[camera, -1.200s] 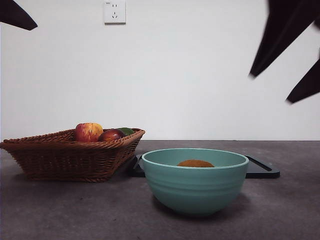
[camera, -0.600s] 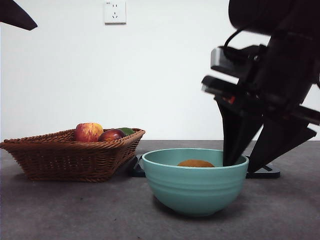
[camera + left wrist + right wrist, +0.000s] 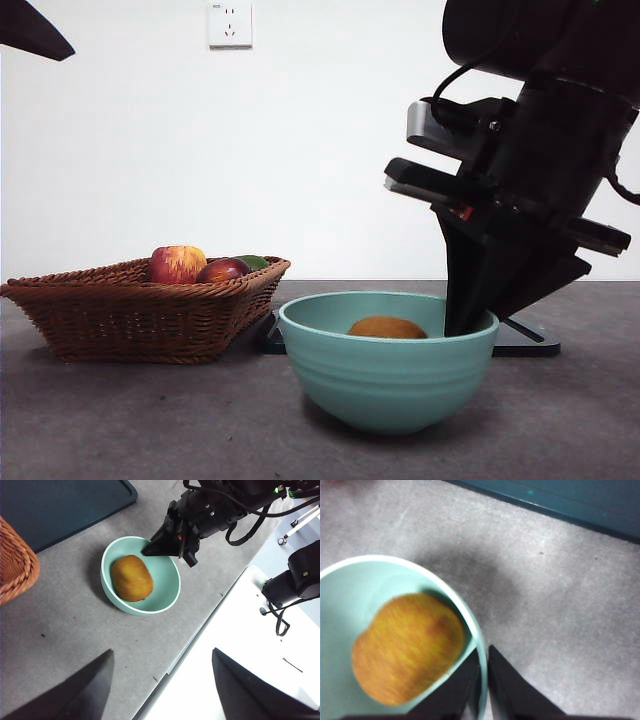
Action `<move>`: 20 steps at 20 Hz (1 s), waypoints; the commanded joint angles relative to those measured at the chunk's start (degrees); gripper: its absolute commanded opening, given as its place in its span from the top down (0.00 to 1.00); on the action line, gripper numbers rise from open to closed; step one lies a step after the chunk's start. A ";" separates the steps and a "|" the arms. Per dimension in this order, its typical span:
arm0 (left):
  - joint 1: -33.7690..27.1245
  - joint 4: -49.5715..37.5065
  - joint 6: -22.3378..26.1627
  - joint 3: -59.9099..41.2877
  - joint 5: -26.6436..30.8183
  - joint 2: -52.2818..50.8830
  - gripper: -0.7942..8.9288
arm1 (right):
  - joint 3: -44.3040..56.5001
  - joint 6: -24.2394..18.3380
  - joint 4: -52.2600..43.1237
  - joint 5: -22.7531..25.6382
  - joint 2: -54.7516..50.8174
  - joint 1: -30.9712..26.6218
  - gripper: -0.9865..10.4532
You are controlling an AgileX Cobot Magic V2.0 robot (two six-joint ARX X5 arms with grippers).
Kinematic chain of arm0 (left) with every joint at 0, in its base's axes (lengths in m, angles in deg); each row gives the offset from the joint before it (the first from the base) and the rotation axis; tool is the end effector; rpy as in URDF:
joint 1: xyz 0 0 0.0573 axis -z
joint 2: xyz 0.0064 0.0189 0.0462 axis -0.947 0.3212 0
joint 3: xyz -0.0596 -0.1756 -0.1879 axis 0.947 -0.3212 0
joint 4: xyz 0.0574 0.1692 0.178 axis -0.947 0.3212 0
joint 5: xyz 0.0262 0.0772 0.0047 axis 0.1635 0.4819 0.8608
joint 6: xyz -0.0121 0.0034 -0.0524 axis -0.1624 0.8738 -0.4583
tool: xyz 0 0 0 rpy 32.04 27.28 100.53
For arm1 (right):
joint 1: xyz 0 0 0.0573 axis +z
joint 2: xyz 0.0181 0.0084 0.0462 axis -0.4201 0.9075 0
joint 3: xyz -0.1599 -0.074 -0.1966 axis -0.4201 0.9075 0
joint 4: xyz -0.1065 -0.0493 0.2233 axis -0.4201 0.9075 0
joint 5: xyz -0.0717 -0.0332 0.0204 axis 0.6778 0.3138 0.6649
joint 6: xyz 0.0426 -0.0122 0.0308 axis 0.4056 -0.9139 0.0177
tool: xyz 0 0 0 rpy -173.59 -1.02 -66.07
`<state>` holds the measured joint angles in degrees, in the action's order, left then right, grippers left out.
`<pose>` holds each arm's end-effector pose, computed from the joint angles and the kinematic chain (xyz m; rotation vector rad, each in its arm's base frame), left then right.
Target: Pick up the wifruite, put it on the bowl, pick up the plate, put it on desk
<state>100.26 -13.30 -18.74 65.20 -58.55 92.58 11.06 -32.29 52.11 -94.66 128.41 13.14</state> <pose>0.1207 -0.0848 0.3084 -0.0436 0.8265 -1.0133 0.2015 0.1612 0.1866 0.0459 1.1392 0.4801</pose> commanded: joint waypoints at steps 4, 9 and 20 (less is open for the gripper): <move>0.28 -0.39 0.66 0.33 -0.20 0.37 0.60 | -9.51 -2.69 3.32 -0.07 -0.11 -2.08 0.91; 0.28 -0.42 0.66 0.33 -0.20 0.37 0.60 | -18.60 -6.54 4.68 -0.35 4.66 -8.59 0.91; 0.28 -0.20 0.66 0.33 -0.17 0.37 0.60 | -32.09 -10.91 1.14 -3.17 27.74 -17.18 0.91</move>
<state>100.26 -13.24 -18.59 65.18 -58.55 92.58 -19.52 -42.70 53.96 -97.61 155.21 -4.28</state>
